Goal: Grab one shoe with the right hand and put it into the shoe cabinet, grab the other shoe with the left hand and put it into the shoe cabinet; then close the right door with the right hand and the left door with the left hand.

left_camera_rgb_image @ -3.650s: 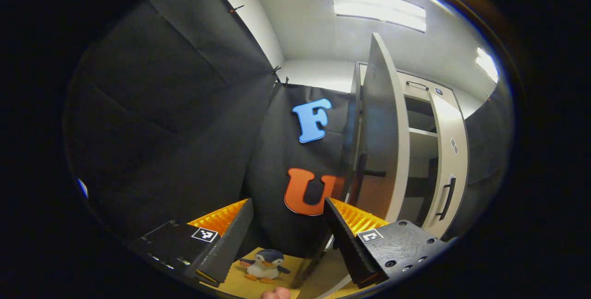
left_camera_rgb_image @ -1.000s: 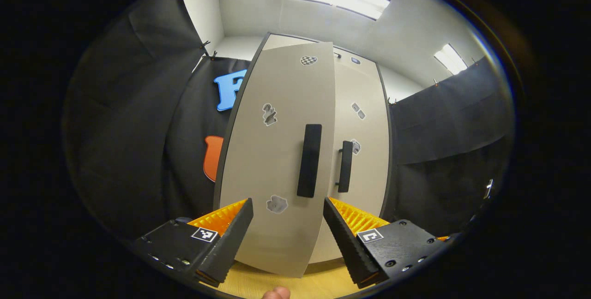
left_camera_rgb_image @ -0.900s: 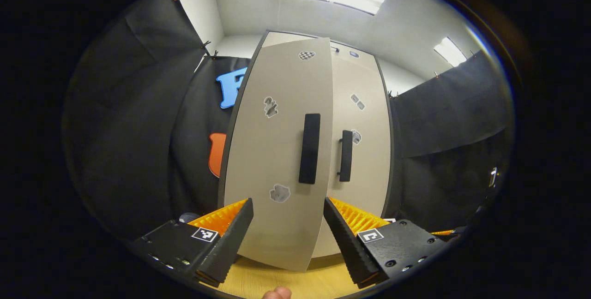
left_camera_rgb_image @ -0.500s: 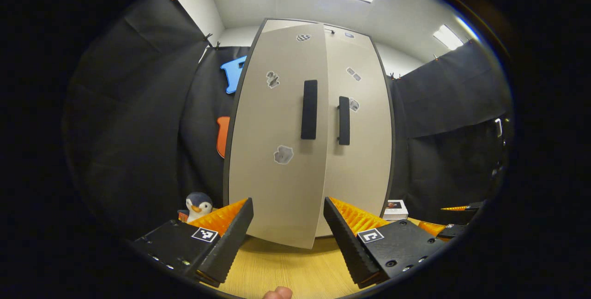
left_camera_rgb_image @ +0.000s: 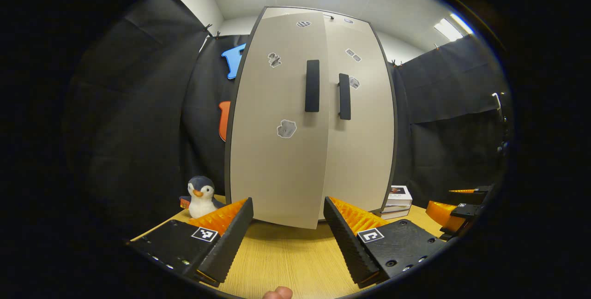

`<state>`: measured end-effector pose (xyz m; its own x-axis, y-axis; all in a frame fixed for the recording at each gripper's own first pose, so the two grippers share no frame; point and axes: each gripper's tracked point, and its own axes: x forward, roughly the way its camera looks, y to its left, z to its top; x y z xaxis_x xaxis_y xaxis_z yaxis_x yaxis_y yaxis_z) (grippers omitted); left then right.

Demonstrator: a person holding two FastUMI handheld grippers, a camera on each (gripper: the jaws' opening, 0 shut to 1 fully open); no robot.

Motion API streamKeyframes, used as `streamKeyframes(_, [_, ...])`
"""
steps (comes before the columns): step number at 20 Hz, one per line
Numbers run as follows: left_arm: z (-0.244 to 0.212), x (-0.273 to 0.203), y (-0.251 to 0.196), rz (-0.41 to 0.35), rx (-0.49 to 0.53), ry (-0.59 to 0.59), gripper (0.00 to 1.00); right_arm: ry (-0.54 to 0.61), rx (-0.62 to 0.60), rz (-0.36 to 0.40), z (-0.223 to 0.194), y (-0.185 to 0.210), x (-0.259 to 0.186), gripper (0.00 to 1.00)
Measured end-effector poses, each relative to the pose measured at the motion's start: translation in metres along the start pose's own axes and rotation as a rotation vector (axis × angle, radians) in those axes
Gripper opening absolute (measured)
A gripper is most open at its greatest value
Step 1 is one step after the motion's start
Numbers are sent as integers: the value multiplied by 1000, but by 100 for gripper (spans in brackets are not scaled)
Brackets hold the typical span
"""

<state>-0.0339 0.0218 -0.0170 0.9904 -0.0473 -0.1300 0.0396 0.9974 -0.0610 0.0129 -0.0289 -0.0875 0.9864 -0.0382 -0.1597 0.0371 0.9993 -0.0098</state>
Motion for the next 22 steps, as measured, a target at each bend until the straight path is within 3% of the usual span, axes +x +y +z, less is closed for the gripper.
streamKeyframes(22, [13, 5, -15, -39, 19, -14, 94, 13, 14, 23, 4, 11, 9, 99])
